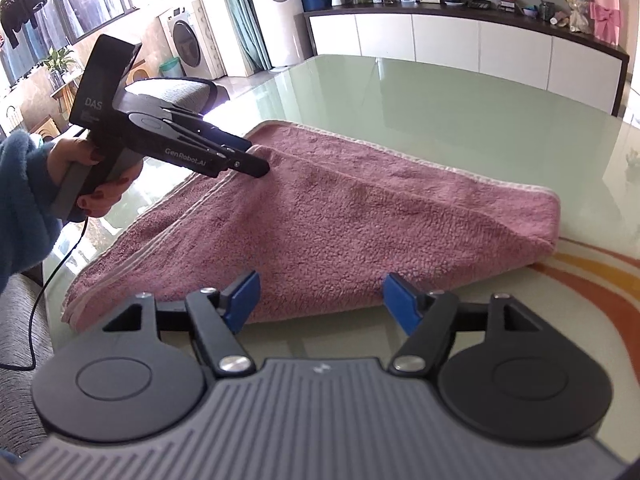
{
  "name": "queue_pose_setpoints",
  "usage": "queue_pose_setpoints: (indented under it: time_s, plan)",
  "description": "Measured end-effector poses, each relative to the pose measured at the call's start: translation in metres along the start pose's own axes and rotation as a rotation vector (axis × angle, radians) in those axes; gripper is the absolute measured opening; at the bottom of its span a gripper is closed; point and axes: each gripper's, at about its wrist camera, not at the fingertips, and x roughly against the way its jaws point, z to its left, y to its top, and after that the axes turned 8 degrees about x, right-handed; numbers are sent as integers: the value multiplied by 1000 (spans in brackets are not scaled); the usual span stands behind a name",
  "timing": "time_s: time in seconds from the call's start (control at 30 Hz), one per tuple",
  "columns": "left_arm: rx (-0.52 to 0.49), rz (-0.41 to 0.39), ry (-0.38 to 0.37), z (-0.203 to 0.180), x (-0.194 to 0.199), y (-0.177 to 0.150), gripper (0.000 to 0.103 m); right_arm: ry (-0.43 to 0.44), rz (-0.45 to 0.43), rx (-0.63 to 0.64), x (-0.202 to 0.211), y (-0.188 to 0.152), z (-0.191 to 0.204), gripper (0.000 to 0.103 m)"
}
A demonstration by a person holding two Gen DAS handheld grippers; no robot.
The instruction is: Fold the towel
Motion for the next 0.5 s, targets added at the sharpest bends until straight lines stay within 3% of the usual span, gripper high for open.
queue_pose_setpoints:
  time_s: [0.33,0.5]
  plan:
    - [-26,-8,10,-3,-2,-1,52,26,4,-7,0,-1,4,72]
    - [-62,-9,24,-9,-2,-1,48,33,5,-6,0,-3,6,72]
